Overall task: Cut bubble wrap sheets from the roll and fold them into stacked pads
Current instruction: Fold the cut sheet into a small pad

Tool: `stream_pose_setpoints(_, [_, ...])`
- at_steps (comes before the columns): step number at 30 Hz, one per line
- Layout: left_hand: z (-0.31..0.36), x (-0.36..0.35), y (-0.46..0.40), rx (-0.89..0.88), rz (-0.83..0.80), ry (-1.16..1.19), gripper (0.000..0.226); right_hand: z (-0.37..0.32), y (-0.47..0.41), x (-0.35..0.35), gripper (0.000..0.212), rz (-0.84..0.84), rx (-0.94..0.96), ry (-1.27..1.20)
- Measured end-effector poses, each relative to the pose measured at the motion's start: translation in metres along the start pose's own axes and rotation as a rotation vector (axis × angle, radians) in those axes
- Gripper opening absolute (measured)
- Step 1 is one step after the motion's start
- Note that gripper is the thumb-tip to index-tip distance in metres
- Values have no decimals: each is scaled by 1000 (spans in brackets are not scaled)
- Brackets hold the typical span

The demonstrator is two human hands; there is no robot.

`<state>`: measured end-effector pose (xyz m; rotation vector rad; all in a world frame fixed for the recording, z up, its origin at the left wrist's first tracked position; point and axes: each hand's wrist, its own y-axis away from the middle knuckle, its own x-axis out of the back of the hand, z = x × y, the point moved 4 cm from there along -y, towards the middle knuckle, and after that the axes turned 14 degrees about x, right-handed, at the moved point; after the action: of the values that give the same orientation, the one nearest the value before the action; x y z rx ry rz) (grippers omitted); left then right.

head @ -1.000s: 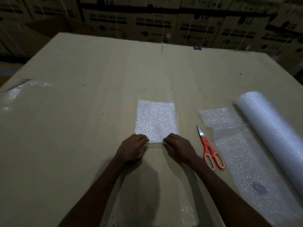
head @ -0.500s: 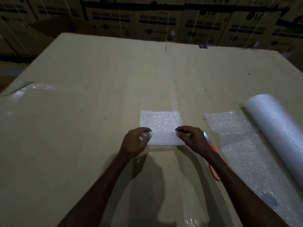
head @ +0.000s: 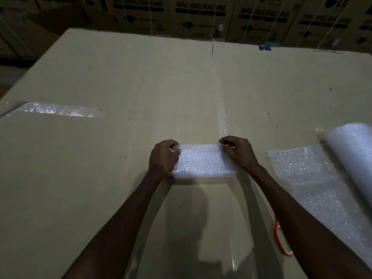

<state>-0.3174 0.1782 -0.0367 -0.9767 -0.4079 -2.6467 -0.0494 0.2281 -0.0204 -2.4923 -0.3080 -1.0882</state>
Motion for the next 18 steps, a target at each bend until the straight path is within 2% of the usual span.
stream_pose_setpoints(3, [-6, -11, -4, -143, 13, -181, 38, 1, -5, -6, 19, -16, 25, 89])
stream_pose_setpoints(8, [6, -15, -2, -547, 123, -485, 49, -14, -1, -10, 32, 33, 117, 330])
stream_pose_setpoints(11, [11, -15, 0, -596, 132, -590, 48, -43, 14, -16, 42, 192, 207, 464])
stream_pose_setpoints(13, [14, -16, 4, -615, 120, -602, 41, -66, 33, -32, 32, 218, 243, 460])
stream_pose_setpoints(14, [14, -16, 8, -637, 134, -595, 40, -74, 43, -41, 27, 218, 225, 436])
stream_pose_setpoints(18, [3, -18, 39, -747, 241, -510, 34, -76, 69, -64, 48, 142, -55, 345])
